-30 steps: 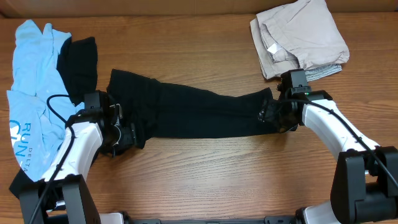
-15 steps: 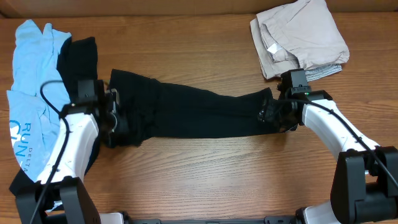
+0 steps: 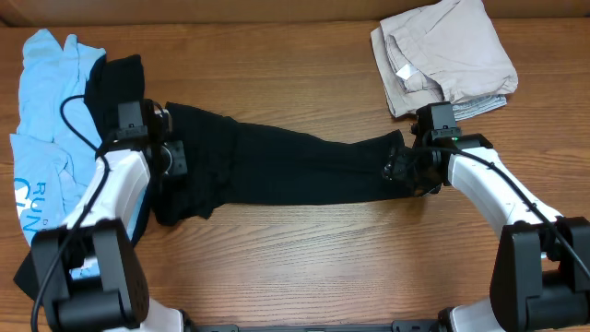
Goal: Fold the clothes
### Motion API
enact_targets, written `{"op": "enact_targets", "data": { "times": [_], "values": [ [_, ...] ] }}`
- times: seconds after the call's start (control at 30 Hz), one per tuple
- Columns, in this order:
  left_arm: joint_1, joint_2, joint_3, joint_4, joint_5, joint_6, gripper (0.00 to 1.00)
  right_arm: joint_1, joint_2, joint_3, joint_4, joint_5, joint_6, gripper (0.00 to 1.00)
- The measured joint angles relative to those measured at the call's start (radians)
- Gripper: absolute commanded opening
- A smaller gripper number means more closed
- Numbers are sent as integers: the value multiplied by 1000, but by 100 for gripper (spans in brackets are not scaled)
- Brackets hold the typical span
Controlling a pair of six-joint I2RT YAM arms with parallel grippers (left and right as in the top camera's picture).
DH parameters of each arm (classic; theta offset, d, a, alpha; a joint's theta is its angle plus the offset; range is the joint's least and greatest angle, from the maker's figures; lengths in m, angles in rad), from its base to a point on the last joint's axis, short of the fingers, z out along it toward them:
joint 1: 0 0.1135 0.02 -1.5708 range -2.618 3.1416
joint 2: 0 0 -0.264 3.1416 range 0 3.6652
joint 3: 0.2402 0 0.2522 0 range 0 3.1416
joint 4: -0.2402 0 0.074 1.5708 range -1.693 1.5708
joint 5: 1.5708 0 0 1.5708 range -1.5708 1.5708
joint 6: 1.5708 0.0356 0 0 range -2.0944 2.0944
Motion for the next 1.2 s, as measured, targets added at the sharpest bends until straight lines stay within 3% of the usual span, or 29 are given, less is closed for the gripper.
{"op": "enact_targets", "data": {
  "times": [0.2,0.47,0.77,1.1,1.2],
  "values": [
    [0,19,8,-81,56,4,47,0,0,0,0,0,0,73],
    [0,2,77,-142,68,17,63,0,0,0,0,0,0,73],
    [0,-2,111,-194,36,18,63,0,0,0,0,0,0,73],
    [1,74,111,-231,29,-13,44,0,0,0,-7,0,-1,73],
    [3,91,111,-230,28,-26,34,0,0,0,-7,0,0,73]
  ]
}}
